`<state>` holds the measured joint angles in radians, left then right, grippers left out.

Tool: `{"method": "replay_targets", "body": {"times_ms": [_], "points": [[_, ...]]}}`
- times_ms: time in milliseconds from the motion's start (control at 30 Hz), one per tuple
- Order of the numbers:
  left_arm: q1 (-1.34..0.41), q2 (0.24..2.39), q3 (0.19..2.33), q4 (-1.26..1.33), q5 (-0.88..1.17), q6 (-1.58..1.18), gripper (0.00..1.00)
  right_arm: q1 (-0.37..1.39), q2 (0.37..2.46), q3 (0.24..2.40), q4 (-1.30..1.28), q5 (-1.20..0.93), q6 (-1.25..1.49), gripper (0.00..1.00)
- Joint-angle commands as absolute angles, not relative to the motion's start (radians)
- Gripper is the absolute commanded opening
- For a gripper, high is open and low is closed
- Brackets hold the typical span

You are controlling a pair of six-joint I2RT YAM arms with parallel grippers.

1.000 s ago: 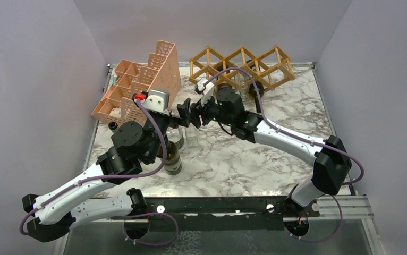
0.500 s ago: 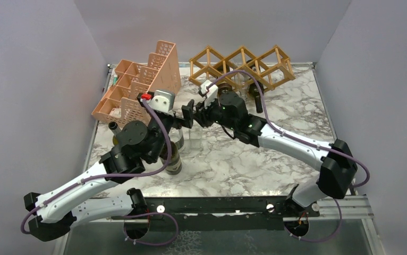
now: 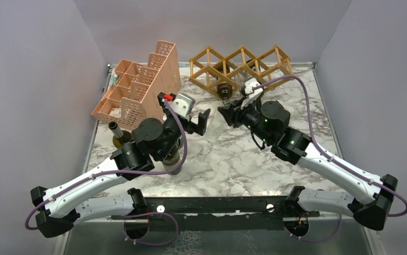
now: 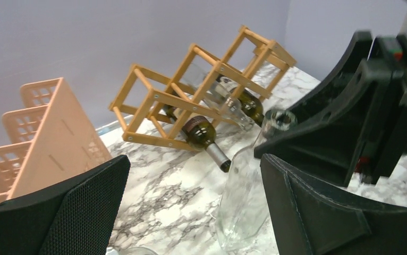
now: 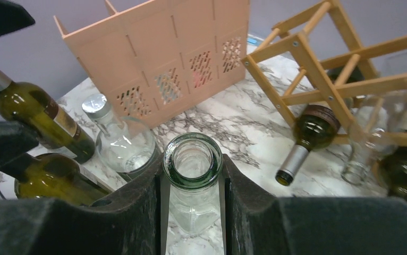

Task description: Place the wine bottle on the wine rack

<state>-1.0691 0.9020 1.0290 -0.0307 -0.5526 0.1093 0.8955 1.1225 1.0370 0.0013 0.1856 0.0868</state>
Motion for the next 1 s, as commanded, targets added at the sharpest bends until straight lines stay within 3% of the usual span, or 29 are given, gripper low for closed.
{"method": "replay_targets", "body": {"times_ms": [0, 300, 567, 967], "points": [[-1.071, 0.921, 0.997, 0.014, -0.373, 0.115, 0.99, 0.9, 1.014, 1.035, -0.062, 0.331, 0.153, 0.01], [-1.07, 1.019, 0.941, 0.146, -0.12, 0.113, 0.99, 0.9, 0.885, 1.085, -0.242, 0.41, 0.235, 0.01], [-1.071, 1.116, 0.793, 0.461, 0.027, 0.026, 0.99, 0.9, 0.811, 1.115, -0.352, 0.41, 0.277, 0.01], [-1.071, 1.258, 0.814, 0.488, 0.28, 0.102, 0.99, 0.9, 0.688, 1.178, -0.439, 0.155, 0.17, 0.01]]}}
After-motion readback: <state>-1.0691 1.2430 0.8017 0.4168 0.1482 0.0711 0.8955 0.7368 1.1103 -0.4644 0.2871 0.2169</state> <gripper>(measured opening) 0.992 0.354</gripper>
